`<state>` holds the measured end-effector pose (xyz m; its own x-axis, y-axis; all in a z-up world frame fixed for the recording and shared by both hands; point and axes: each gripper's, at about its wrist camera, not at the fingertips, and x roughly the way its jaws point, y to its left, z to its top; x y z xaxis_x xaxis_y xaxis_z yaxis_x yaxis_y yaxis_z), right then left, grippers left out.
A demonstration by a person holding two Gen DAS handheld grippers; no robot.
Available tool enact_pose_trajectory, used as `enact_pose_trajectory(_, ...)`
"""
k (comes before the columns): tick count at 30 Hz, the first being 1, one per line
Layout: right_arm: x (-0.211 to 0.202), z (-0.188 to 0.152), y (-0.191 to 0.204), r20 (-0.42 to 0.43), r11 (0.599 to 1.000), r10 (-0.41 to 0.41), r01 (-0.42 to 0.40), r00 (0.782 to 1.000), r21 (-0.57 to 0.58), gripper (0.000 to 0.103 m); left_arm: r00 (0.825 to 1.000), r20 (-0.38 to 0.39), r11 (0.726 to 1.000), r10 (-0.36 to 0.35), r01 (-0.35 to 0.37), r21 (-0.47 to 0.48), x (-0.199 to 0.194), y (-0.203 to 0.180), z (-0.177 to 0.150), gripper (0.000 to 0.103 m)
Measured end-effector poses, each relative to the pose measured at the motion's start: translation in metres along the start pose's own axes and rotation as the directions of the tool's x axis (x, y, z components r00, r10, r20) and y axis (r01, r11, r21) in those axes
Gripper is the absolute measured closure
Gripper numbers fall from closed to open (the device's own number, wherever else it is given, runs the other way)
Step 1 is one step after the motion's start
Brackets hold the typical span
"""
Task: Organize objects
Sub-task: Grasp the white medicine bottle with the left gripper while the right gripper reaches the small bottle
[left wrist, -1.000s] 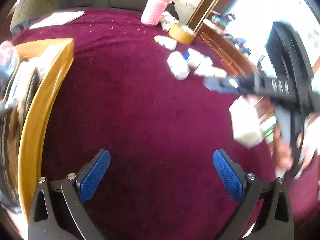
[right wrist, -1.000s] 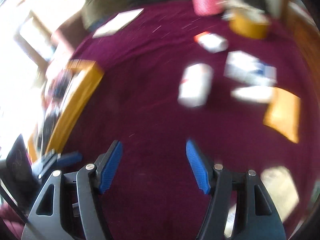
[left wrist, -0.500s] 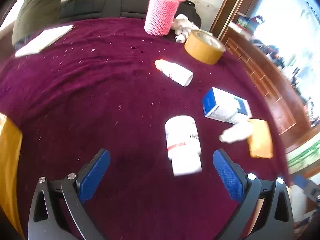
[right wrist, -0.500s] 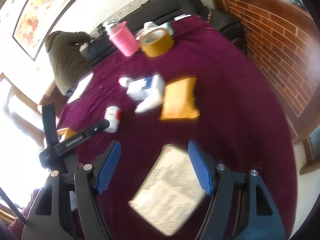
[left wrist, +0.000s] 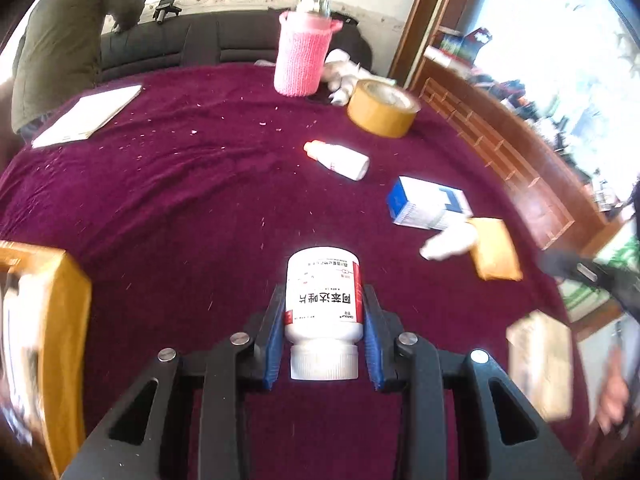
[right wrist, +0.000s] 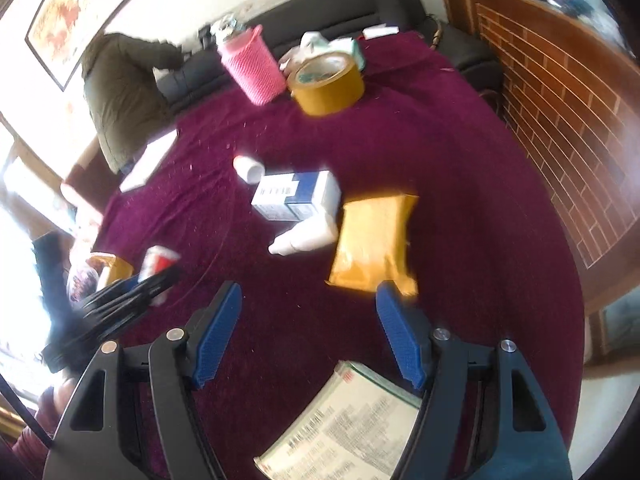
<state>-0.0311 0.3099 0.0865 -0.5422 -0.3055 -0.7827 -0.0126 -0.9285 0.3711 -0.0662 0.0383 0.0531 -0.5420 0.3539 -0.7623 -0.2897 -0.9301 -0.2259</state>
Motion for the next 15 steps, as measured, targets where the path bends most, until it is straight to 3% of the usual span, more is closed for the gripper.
enact_pose_trajectory(4,0.021,0.017,0.016,-0.043,0.999,0.025,-0.023,0.999,0.03,0.034,0.998,0.038,0.998,-0.056,0.055,0.017,-0.037,0.003,-0.023,0.074)
enact_pose_trajectory(6,0.029,0.029,0.035,-0.026,1.0,-0.009,0.009,1.0,-0.018,0.034,0.996,0.053,0.997,-0.076,0.075,0.019,-0.056,0.005,-0.036,0.074)
enact_pose_trajectory(10,0.062,0.054,0.083,-0.034,0.974,-0.124,0.115,0.992,-0.194,0.034,0.992,0.068,0.995,-0.103,0.104,0.002,-0.081,0.013,-0.056,0.074)
enact_pose_trajectory(12,0.093,0.069,0.111,-0.047,0.932,-0.22,0.195,0.974,-0.305,0.034,0.991,0.079,0.994,-0.111,0.112,-0.013,-0.092,0.02,-0.063,0.074)
enact_pose_trajectory(15,0.135,0.089,0.131,-0.083,0.893,-0.3,0.249,0.95,-0.374,0.034,0.989,0.09,0.991,-0.117,0.122,-0.05,-0.107,0.038,-0.071,0.074)
